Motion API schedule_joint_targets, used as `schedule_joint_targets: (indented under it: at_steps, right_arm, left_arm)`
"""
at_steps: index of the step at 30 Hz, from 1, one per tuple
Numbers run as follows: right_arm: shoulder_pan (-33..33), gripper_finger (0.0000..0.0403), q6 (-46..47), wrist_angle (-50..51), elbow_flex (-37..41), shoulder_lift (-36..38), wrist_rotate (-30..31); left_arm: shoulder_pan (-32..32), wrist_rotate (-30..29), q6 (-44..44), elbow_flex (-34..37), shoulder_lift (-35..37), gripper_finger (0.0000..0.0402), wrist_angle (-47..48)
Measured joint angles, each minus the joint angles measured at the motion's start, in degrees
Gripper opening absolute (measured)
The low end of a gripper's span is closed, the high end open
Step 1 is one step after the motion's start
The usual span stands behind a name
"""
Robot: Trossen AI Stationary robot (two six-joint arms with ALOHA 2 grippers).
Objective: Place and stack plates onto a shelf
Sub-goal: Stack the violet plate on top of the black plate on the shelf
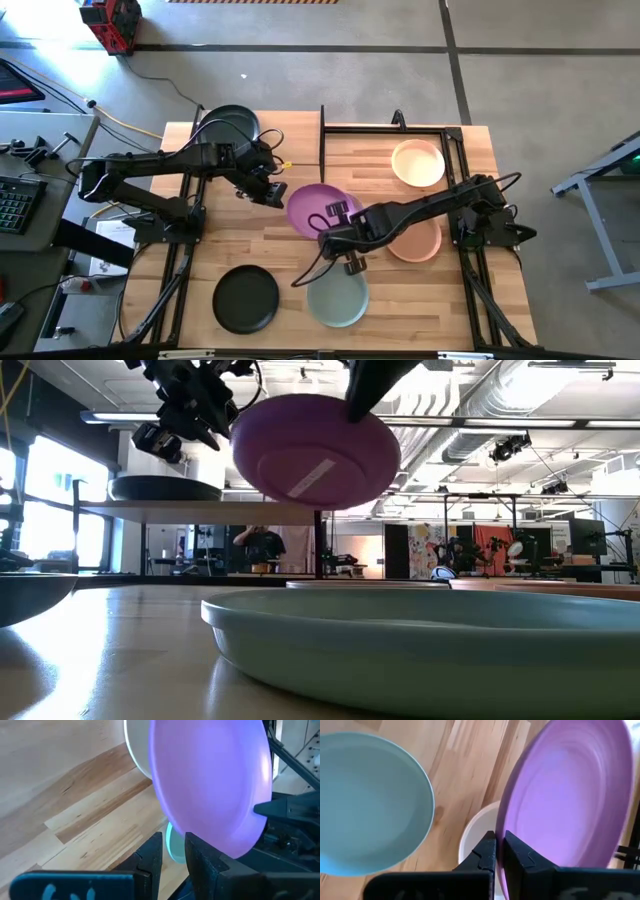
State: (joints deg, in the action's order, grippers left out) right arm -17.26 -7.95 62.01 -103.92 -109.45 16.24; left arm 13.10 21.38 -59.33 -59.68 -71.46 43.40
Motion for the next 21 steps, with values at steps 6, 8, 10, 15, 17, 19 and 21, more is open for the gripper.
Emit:
schedule_joint_targets:
  at_steps: [6,8,10,15,17,19,21]
  right_arm:
    - [0.0,0.0000,-1.2,0.0,-0.3,0.0,-0.1]
    - [0.0,0.0000,-1.5,-0.2,-0.3,0.0,-0.1]
    - [0.0,0.0000,-1.6,-0.4,-0.3,0.0,0.0]
    - [0.0,0.0000,-3.5,-1.6,-0.3,0.0,0.3]
    - [0.0,0.0000,-4.1,-2.3,-0.3,0.0,0.8]
    - [0.0,0.0000,-4.9,-2.6,-0.3,0.0,2.1]
    - [0.0,0.0000,-5.5,-2.7,-0.3,0.0,2.5]
  left_arm:
    - [0.0,-0.1,-1.5,0.0,0.0,0.0071,0.0]
    - [0.0,-0.7,-2.5,0.0,0.0,0.0071,-0.2]
    - [0.0,-1.2,-3.4,0.0,0.0,0.0071,-0.4]
    - [0.0,-2.1,-5.7,0.0,0.0,0.0071,-0.4]
    - [0.0,-2.5,-6.2,0.0,0.0,0.0071,-0.4]
    - [0.0,-2.6,-6.2,0.0,0.0,0.0071,-0.3]
    - [0.0,-2.6,-6.2,0.0,0.0,0.0071,-0.3]
